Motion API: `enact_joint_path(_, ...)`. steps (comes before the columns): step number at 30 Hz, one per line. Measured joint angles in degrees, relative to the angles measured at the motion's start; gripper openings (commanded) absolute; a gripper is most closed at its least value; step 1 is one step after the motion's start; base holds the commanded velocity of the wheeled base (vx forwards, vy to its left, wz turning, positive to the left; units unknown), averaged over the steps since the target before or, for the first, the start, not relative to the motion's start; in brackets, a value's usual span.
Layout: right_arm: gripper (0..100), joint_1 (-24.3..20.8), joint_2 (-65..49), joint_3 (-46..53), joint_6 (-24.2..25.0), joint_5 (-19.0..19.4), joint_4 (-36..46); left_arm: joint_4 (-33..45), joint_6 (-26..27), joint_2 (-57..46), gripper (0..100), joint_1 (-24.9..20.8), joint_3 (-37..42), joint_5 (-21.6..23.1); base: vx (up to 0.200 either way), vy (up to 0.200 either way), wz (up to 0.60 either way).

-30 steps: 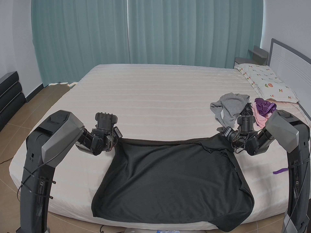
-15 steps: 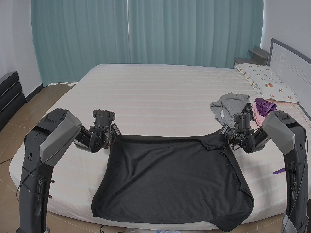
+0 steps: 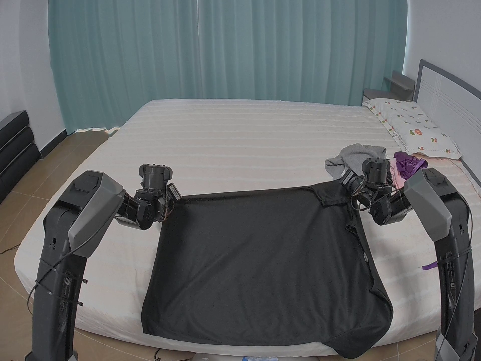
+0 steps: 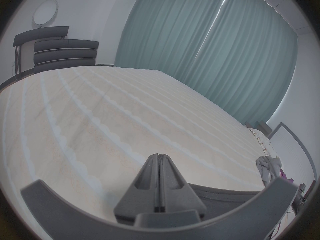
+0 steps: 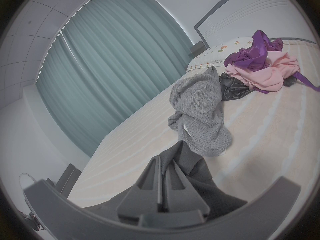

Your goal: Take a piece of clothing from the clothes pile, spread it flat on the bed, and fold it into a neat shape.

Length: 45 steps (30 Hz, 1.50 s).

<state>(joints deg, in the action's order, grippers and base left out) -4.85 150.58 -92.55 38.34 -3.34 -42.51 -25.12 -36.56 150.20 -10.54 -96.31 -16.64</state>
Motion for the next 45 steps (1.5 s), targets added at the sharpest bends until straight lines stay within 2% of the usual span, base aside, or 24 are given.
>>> enact_joint_path(7, 0, -0.52, 3.15, -3.28, -0.02, -0.79, -0.24, 0.09, -0.11, 3.22, 0, 0.66, -2.78, -0.02, 0.0, 0.0, 0.0)
enact_joint_path(8, 100, -0.6, 3.64, -3.67, -0.02, -0.79, -0.22, 0.09, -0.11, 3.72, 0, 0.74, -3.15, -0.02, 0.0, 0.0, 0.0)
enact_joint_path(9, 100, -0.71, 4.06, -3.89, -0.05, -0.79, -0.05, 0.11, -0.13, 4.22, 100, 0.85, -3.39, -0.02, 0.0, 0.0, 0.0)
enact_joint_path(17, 100, -0.63, 4.68, -0.89, -0.11, 0.11, 0.15, 0.2, -0.3, 6.41, 100, 0.99, -4.08, -0.07, 0.0, 0.0, 0.0)
enact_joint_path(28, 100, 0.3, -4.61, 14.14, -0.44, 7.19, -0.05, 0.46, -3.47, 3.85, 100, 2.34, -0.09, 0.37, 0.0, 0.0, 0.0)
enact_joint_path(35, 100, -1.07, -11.33, 24.0, 0.04, 9.72, -0.11, 0.24, -11.29, -4.12, 100, 3.38, 14.23, 4.92, 0.0, 0.0, 0.0)
enact_joint_path(42, 100, -5.47, -14.93, 31.0, 3.16, 10.53, 0.12, -0.66, -21.55, -14.15, 100, 4.01, 29.38, 10.37, 0.0, 0.0, 0.0)
enact_joint_path(45, 100, -7.72, -15.17, 32.33, 4.19, 10.51, 0.33, -4.44, -26.2, -17.26, 100, 3.88, 33.88, 11.74, 0.0, 0.0, 0.0)
